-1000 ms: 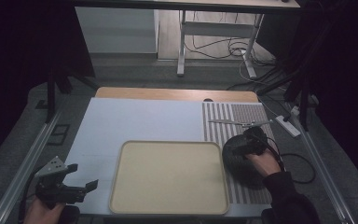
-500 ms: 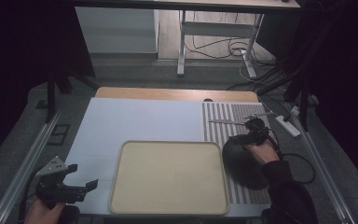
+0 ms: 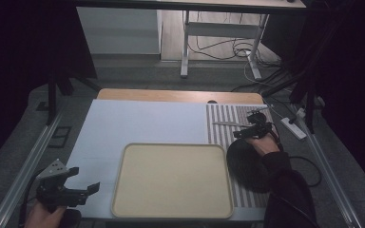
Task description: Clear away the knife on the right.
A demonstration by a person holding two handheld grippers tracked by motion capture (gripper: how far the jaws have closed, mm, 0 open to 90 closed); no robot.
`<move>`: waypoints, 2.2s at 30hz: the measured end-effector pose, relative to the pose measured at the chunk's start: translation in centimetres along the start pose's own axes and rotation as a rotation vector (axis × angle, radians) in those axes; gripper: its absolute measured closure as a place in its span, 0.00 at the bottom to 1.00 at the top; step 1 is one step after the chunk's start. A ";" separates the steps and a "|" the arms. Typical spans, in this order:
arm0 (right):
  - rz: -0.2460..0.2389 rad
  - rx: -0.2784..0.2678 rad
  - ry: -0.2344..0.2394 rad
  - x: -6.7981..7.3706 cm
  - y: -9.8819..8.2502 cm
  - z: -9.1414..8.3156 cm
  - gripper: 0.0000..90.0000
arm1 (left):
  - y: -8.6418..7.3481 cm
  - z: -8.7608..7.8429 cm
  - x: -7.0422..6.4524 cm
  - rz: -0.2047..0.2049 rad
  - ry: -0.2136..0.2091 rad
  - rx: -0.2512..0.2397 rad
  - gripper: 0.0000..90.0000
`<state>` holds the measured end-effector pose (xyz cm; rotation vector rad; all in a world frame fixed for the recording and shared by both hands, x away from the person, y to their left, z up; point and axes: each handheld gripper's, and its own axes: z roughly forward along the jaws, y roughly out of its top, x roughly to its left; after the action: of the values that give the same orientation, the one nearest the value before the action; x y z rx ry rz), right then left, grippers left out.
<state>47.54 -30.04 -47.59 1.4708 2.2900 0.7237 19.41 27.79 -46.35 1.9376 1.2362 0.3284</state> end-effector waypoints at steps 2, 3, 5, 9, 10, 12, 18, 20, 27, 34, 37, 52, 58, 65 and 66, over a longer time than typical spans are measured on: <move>-0.003 0.009 -0.012 -0.1 0.3 0.4 0.00 | 0.0 0.0 0.0 -0.001 -0.001 -0.001 0.01; -0.006 0.012 -0.018 -0.2 0.4 0.7 0.00 | 0.0 0.0 0.0 -0.002 -0.001 -0.001 0.01; -0.007 0.020 -0.025 -0.3 0.6 1.1 0.00 | 0.0 0.0 0.0 -0.003 -0.001 -0.002 0.01; -0.014 0.050 -0.042 -0.6 0.9 2.0 0.00 | 0.0 0.0 0.1 -0.004 -0.002 -0.001 0.01; -0.021 0.054 -0.051 -0.7 0.9 2.2 0.00 | 0.0 0.0 0.1 -0.005 -0.003 -0.002 0.01; -0.045 0.066 -0.066 -0.9 1.1 2.5 0.05 | 0.0 0.0 0.1 -0.004 -0.003 0.000 0.01; -0.053 0.051 -0.070 -1.8 1.7 2.4 0.35 | 0.0 0.0 0.1 -0.002 -0.003 0.002 0.01; -0.063 0.045 -0.080 -2.2 2.0 2.3 0.50 | 0.0 0.0 0.1 -0.004 -0.004 -0.001 0.01; -0.074 0.077 -0.058 -3.8 2.7 2.7 0.94 | 0.0 0.0 0.1 -0.005 -0.006 0.000 0.01; -0.019 0.059 -0.071 -5.9 3.0 3.3 1.00 | 0.0 0.0 0.1 -0.006 -0.006 0.004 0.01; -0.015 0.050 -0.096 -6.5 2.8 4.0 1.00 | 0.0 0.0 0.1 -0.007 -0.006 0.005 0.01; -0.027 0.139 -0.102 -7.5 2.0 4.2 1.00 | -0.2 -0.1 0.1 -0.014 -0.002 -0.003 0.01; -0.048 0.208 -0.006 -7.2 1.2 3.2 1.00 | -0.2 -0.1 0.1 -0.012 -0.002 0.000 0.01; -0.052 0.270 0.039 -6.7 1.0 2.8 1.00 | -0.2 -0.2 0.1 -0.013 -0.004 -0.003 0.01; -0.048 0.272 0.041 -6.7 1.1 2.8 1.00 | -0.2 -0.2 0.1 -0.015 -0.004 -0.004 0.01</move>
<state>52.57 -35.09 -49.26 1.5190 2.5257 0.4458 19.20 28.03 -46.41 1.9241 1.2457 0.3184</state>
